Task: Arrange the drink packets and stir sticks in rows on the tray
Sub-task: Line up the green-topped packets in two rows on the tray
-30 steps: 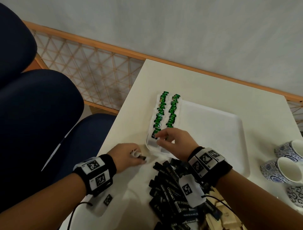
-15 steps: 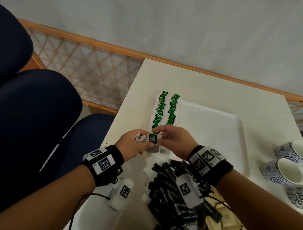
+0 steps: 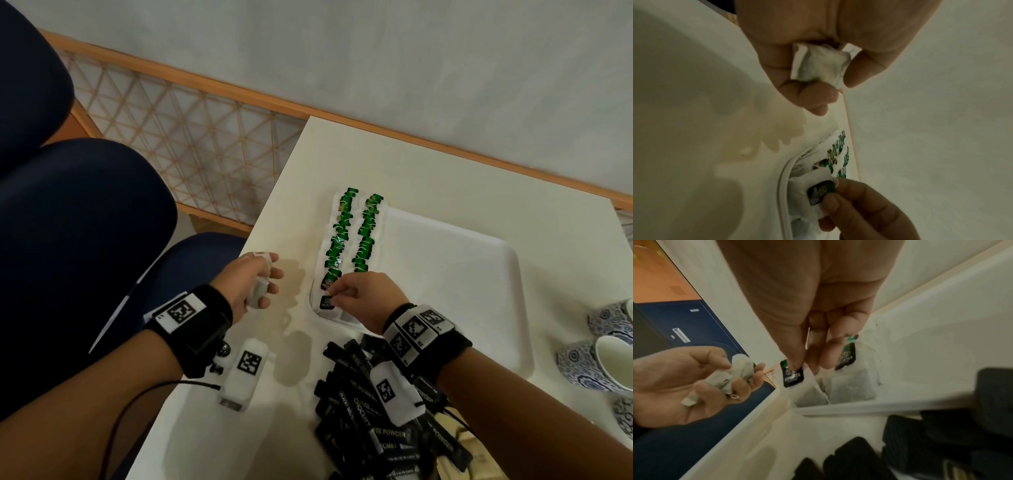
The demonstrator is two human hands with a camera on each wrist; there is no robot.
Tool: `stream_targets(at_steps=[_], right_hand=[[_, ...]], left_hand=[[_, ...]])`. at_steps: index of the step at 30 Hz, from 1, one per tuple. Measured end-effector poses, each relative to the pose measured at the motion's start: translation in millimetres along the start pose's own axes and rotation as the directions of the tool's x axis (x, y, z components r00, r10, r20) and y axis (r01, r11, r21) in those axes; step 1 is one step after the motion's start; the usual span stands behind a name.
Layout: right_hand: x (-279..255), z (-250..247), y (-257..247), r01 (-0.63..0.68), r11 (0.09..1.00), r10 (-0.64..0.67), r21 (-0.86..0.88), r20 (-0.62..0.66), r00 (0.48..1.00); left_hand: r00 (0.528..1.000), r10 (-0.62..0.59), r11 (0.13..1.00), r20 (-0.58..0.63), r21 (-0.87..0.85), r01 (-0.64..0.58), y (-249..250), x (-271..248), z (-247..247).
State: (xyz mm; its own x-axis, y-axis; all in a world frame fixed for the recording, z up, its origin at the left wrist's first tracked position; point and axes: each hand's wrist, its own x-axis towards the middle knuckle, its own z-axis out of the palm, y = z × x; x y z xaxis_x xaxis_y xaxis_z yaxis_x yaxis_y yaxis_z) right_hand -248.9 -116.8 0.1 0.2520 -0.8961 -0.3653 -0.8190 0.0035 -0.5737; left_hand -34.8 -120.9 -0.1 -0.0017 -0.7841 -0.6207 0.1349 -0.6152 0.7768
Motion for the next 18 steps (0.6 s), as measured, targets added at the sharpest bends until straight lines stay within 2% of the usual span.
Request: stream_targets(at_steps=[3,9,13,16,18], right_hand=[[7.4,0.4,0.6,-0.018,0.999,0.017,-0.046,-0.015,1.0],[10.7,-3.1,0.1,-0.023,0.999,0.021,-0.026,-0.087,0.996],[4.1,-5.6,-4.8,0.102,0.993,-0.088,0.061,-0.199,0.976],[-5.1,-7.8,-13.5,0.214,0.959,-0.18,0.185,-0.186,0.966],[-10.7,-8.9,-18.4,0.233,0.947,-0.203,0.222,-0.15,0.968]], left_hand=[[0.999,-0.025,1.0,0.047,0.006,0.025,-0.3,-2.0,-4.6],[0.987,0.011,1.0,0.163,-0.003,-0.011,-6.2,-4.5,0.0],[0.967,0.024,0.999,0.254,0.023,-0.031,-6.1,-7.1,8.7],[0.933,0.013,0.994,0.36,0.093,-0.05,-5.2,-10.2,20.3],[0.91,0.023,0.984,0.413,0.15,-0.093,-4.3,-13.8,28.2]])
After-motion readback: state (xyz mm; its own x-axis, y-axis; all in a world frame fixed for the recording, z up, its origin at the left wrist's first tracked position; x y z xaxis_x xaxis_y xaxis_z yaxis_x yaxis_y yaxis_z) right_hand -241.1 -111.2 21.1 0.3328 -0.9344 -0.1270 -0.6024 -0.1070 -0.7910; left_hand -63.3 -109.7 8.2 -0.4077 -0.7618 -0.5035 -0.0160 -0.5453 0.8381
